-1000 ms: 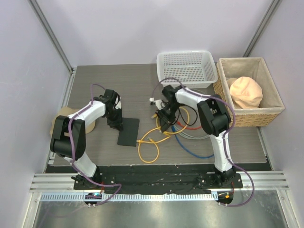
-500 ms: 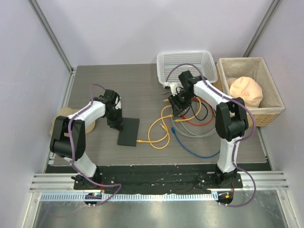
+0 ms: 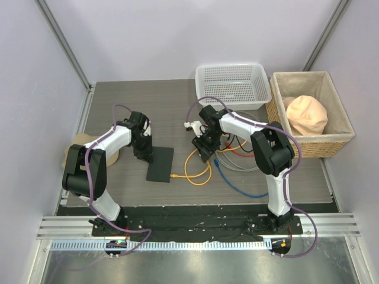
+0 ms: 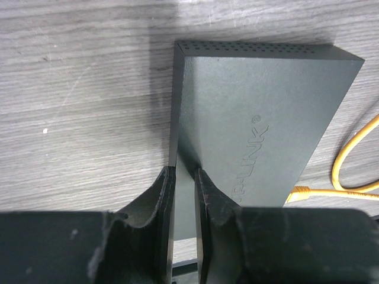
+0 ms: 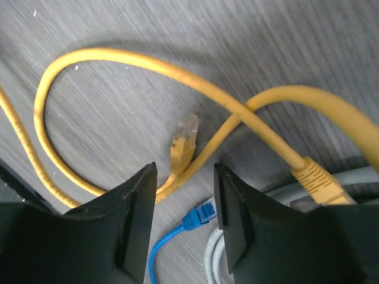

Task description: Pull the plug from the switch port

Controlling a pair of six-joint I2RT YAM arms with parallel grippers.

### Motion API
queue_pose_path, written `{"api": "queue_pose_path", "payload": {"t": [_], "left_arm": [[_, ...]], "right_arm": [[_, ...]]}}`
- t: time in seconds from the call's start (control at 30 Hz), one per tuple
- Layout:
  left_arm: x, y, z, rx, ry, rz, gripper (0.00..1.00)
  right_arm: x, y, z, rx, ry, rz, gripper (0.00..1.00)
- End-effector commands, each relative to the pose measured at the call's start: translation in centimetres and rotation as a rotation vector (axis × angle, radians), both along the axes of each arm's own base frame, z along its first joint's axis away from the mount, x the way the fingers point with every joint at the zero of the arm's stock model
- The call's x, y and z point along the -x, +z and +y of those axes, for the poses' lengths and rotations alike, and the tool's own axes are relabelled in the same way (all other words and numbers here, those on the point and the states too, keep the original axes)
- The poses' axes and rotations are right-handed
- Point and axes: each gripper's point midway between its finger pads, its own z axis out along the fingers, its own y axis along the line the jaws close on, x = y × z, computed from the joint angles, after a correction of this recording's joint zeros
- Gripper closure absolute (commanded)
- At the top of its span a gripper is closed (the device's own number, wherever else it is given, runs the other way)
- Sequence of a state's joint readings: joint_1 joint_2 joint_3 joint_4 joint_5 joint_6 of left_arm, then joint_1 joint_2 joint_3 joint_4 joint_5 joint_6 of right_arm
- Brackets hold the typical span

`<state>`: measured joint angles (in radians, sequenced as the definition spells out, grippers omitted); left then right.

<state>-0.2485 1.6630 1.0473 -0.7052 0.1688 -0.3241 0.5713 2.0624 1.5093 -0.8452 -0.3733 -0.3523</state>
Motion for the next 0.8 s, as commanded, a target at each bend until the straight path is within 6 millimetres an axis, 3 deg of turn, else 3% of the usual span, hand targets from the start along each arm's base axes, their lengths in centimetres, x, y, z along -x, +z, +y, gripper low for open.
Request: {"api": "queue_pose_path", "payload": {"t": [0.0,0.07,0.17,0.23,0.3,0.47,0.57,0.7,0.77], "left_arm": [[0.6,-1.8,0.7,-0.056,-0.025,0.02,0.84],[0.7,-1.9,0.6,-0.051,-0.027,0.024,0.84],[0.6,-1.8,0.5,-0.048,-0.03,0.024,0.84],[0.6,-1.8,0.6,-0.049,-0.029,0.022,0.84],[0.5,-1.7,0.5,-0.045,-0.031,0.017,0.84],[0.2,-1.7,0.3,-0.036,-0.032,0.018,0.84],[0.0,-1.7,0.1,-0.03,-0.031,0.026,0.84],[-0.1,-1.9,-0.2,-0.021,-0.031,0.044,0.85],[-0.3,-1.9,-0.4,-0.012,-0.03,0.047,0.85]], "right_arm": [[-1.5,-1.1,0.5,0.06,0.007,-0.096,0.49],[-1.5,-1.8,0.4,0.094,0.015,-0.112,0.56],[-1.9,-2.5,-0.8,0.158,0.01,-0.146,0.78],[-2.7,-1.2,-1.4,0.163,0.011,-0.203,0.92],[-4.4,0.3,-2.5,0.159,-0.013,-0.267,0.98],[-10.2,7.3,-5.4,0.098,-0.174,-0.451,0.99],[-12.7,10.6,-6.9,0.091,-0.226,-0.543,0.99],[-15.4,13.4,-9.9,0.141,-0.276,-0.649,0.99],[-15.7,13.8,-10.6,0.148,-0.297,-0.666,0.97]]}}
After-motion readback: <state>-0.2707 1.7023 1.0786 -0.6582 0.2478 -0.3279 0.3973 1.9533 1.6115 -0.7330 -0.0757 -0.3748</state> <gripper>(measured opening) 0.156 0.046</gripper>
